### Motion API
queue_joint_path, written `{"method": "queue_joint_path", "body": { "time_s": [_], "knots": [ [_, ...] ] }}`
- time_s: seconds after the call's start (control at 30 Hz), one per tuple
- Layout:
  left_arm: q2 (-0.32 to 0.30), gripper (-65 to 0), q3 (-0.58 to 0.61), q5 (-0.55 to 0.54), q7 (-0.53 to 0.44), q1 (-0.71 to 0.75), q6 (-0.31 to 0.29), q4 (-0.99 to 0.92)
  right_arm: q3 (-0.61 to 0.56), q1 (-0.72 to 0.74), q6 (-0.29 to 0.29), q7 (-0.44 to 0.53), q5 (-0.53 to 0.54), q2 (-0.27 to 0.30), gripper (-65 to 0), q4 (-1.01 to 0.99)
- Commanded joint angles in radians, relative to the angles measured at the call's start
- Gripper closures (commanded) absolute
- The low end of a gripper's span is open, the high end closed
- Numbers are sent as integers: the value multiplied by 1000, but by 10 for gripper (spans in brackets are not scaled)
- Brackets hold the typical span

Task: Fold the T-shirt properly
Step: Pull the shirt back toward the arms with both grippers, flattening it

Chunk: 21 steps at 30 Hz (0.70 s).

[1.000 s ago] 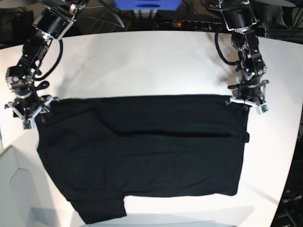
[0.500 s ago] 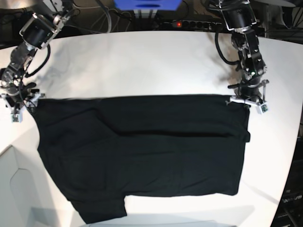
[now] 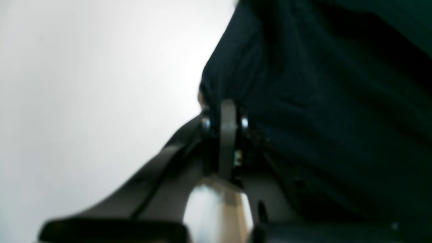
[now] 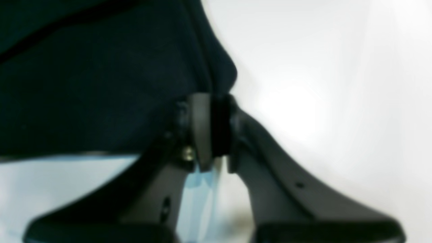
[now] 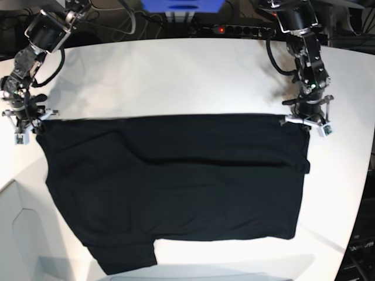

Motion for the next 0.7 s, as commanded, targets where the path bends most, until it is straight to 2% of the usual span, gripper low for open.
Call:
{"method": "queue_joint_path", "body": {
  "time_s": [0.0,0.3,0.4,0.57,0.67],
  "knots": [
    [-11,0,-5,9,19,14,2,19,6,-16,15,-66,-54,15,0,3],
    [-22,0,-5,11,28,68,2,193,2,-89,15,-80,-54,9,0,264],
    [-45,0,-5,11,28,62,2,228,2,-78,15,-124,-54,15,0,329],
    [-57,0,-5,11,30,4,2,248,-46,42,15,-241,-55,63,0,370],
    [-80,0,-5,11,88,-45,2,260,-103,129,15,-302,-57,103,0,367]
  ]
}}
